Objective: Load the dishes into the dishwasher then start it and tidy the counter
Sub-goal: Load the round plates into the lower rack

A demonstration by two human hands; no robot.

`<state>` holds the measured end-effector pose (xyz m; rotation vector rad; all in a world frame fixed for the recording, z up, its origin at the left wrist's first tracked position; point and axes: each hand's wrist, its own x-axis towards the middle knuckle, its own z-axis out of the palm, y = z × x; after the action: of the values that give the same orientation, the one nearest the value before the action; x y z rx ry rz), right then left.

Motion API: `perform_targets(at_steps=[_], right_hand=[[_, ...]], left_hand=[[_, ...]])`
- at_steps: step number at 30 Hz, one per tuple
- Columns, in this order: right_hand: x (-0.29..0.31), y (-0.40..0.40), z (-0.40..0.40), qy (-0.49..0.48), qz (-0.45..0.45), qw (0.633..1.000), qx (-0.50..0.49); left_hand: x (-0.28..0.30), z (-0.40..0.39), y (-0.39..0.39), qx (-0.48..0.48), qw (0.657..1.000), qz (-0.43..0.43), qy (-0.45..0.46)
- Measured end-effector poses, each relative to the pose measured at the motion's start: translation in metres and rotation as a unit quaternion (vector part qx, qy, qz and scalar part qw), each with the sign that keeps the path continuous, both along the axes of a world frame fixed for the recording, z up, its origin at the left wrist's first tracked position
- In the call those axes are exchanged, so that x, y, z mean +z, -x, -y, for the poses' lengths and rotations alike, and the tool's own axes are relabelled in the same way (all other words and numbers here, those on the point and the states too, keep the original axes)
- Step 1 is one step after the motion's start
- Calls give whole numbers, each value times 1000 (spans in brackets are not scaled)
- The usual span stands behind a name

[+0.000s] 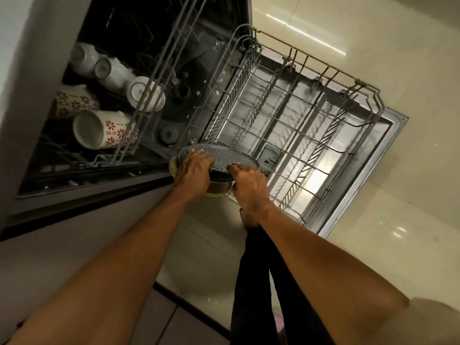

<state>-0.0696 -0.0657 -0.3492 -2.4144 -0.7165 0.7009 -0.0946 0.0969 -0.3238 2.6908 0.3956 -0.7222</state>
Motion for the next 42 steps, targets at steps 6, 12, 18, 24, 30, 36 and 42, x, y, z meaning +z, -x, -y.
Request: perform_targets(at_steps=[6, 12, 18, 24, 30, 36, 42], right_hand=[[-21, 9, -20, -23, -25, 999, -35], [-33, 0, -37, -32, -66, 997, -36], [-61, -3, -54, -1, -78, 997, -21], [-63, 3, -54, 53, -27, 997, -38], [-59, 5, -49, 88, -66, 993, -43], [-53, -5, -51, 86, -82, 993, -9], [-25, -6, -46, 120, -59, 991, 19]], left_hand=[[-27, -19, 3, -6, 1000, 22, -22], [-48, -41, -8, 12, 1000, 6, -25], [-57, -48, -13, 32, 998, -45, -38], [-50, -43, -12, 45, 998, -17, -45], [-47, -50, -10, 69, 996, -34, -41], [-41, -44, -7, 82, 994, -62, -45], [-21, -34, -4, 71, 994, -64, -56]])
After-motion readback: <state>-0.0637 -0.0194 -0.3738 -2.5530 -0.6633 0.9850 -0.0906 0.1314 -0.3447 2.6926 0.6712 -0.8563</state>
